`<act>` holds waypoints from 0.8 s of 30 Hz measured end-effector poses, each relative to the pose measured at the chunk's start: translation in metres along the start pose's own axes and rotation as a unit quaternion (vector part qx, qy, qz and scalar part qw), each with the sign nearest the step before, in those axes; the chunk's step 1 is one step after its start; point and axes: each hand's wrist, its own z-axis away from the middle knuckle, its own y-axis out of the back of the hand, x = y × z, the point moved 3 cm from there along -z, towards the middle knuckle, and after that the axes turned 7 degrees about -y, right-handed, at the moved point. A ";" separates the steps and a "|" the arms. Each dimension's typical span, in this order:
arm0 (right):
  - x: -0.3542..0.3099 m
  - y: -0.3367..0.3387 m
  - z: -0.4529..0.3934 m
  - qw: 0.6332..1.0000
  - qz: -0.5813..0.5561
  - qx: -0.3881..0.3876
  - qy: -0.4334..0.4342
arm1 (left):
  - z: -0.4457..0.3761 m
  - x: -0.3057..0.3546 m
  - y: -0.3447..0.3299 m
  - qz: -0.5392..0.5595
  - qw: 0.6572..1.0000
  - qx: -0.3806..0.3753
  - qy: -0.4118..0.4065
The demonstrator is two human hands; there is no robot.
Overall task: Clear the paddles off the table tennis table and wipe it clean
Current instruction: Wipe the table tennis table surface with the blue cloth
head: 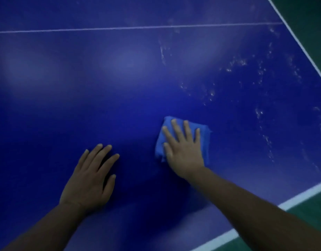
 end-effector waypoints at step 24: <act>-0.002 0.067 -0.390 0.997 0.015 0.006 0.072 | -0.180 -0.029 0.008 -0.015 0.955 0.140 0.259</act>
